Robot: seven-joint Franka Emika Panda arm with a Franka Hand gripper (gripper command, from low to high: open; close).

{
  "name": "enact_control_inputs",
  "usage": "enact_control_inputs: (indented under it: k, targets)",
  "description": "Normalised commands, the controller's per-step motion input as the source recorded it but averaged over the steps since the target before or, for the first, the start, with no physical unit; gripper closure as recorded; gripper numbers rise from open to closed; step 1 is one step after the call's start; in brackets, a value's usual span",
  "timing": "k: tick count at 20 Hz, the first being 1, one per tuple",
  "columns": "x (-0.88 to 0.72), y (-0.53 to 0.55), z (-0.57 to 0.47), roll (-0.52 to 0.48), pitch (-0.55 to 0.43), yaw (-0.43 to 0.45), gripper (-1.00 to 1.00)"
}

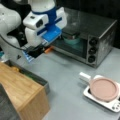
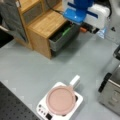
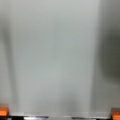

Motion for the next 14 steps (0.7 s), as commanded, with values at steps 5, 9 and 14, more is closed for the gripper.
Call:
enact_control_inputs:
  k: [5, 9, 14]
  targets:
    - [-0.14, -0.27, 0.00, 0.207, -0.062, -0.063, -1.00]
    - [-0.23, -0.28, -0.03, 0.284, -0.041, -0.003, -1.00]
    - [-0.21, -0.07, -0.09, 0.356, -0.051, 0.036, -1.00]
